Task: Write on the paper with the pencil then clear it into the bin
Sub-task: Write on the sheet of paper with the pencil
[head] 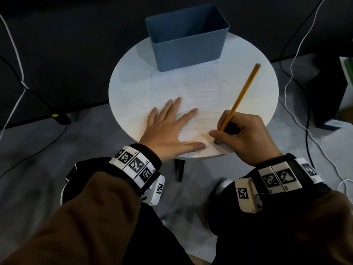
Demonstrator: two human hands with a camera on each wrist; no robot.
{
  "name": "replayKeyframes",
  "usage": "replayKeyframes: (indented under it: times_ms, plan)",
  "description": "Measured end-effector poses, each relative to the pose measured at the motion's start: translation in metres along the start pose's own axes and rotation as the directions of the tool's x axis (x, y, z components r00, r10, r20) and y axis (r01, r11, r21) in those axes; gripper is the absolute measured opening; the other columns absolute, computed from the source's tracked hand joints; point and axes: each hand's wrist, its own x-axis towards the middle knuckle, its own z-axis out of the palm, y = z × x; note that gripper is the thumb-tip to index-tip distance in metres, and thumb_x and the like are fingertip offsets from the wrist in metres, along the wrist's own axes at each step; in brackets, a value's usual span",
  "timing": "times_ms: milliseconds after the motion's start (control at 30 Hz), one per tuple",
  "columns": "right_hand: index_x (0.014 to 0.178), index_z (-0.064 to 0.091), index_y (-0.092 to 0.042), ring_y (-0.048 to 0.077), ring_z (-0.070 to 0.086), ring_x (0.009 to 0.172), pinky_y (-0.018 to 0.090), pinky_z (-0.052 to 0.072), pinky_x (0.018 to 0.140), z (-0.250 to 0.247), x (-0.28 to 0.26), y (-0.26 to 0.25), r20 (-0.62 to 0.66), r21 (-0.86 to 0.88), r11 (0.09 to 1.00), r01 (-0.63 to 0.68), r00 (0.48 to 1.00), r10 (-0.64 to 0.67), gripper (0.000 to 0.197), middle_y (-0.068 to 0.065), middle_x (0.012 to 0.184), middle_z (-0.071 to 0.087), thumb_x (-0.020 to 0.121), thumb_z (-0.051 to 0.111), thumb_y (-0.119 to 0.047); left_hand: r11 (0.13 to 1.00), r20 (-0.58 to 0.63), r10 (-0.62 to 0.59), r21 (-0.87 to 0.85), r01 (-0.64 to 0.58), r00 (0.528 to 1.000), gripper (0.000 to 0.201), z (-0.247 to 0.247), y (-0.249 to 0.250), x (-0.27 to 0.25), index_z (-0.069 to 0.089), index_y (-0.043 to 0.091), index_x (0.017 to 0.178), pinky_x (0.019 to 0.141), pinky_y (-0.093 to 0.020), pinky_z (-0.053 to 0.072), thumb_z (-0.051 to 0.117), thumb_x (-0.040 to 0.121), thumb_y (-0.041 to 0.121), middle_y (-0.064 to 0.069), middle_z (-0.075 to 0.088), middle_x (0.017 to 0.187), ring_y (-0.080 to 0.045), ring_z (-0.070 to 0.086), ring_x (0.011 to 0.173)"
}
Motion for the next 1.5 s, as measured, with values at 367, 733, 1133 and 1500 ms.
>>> replayKeyframes:
  times_ms: [367,733,1133,1500]
  plan:
    - [0.076,0.063,-0.010,0.015,0.072,0.067,0.032,0.058,0.065,-0.001,-0.003,0.000,-0.025,0.046,0.998,-0.052,0.998,0.053,0.021,0.001,0.067,0.067,0.087,0.080,-0.013,1.000,0.014,-0.001,0.010,0.001,1.000,0.101,0.000,-0.001,0.001,-0.004,0.057,0.151,0.121,-0.047,-0.010,0.033,0.066,0.098,0.009,-0.022,0.164,-0.010,-0.024,0.149]
    - [0.076,0.062,-0.010,0.013,0.071,0.065,0.025,0.055,0.062,-0.001,-0.002,0.002,-0.021,0.024,0.998,-0.053,0.998,0.053,0.021,0.000,0.066,0.068,0.088,0.079,-0.012,1.000,0.031,-0.005,0.029,0.004,0.999,0.101,0.000,0.000,0.001,-0.005,0.057,0.151,0.121,-0.047,-0.011,0.031,0.066,0.098,0.009,-0.025,0.163,-0.010,-0.026,0.148]
    - [0.076,0.060,-0.010,0.014,0.068,0.061,0.021,0.052,0.059,-0.005,-0.002,0.006,-0.049,0.023,0.995,-0.097,0.994,0.098,0.021,-0.001,0.063,0.067,0.089,0.076,-0.008,0.999,0.041,-0.014,0.039,0.012,0.999,0.100,-0.002,0.001,0.000,-0.006,0.057,0.151,0.121,-0.047,-0.011,0.033,0.067,0.097,0.010,-0.026,0.163,-0.009,-0.027,0.148]
    - [0.076,0.061,-0.011,0.015,0.071,0.065,0.037,0.057,0.064,-0.003,0.000,0.005,-0.060,0.025,0.996,-0.083,0.995,0.085,0.021,0.002,0.066,0.068,0.088,0.078,-0.011,1.000,0.036,-0.011,0.028,0.010,0.999,0.100,-0.002,0.001,0.000,-0.006,0.057,0.151,0.121,-0.046,-0.012,0.033,0.068,0.096,0.010,-0.027,0.162,-0.008,-0.028,0.148]
